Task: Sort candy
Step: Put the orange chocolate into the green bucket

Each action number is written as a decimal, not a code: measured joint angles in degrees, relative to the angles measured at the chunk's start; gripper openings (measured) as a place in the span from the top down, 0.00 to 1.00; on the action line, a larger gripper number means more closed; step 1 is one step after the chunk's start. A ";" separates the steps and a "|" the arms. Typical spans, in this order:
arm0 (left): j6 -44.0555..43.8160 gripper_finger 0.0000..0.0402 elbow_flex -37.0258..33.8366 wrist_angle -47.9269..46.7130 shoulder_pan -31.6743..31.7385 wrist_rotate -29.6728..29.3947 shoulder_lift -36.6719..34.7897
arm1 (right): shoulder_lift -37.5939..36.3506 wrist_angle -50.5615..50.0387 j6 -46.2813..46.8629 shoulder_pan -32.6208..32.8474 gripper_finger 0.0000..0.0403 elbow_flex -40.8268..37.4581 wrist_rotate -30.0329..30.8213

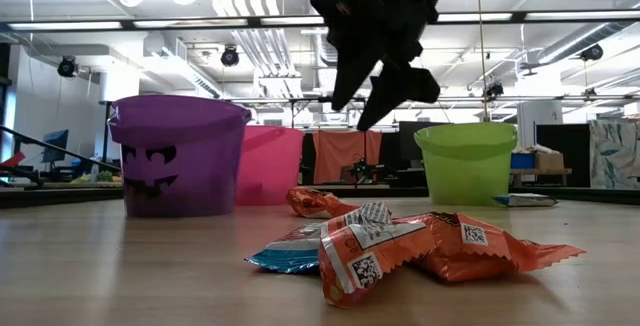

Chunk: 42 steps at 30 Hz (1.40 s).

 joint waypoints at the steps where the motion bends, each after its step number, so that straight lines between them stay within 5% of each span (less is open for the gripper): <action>1: -0.50 0.81 -0.36 0.64 -0.97 -0.66 0.17 | 0.00 0.57 0.22 0.27 0.46 -0.59 0.44; 15: -2.31 0.81 -0.76 3.19 -5.43 -4.27 0.15 | 3.40 13.55 2.34 1.31 0.46 -5.66 1.75; 42: -2.25 0.81 -1.13 1.66 -5.52 -5.95 0.43 | 13.62 13.06 3.52 1.81 0.51 -4.12 2.32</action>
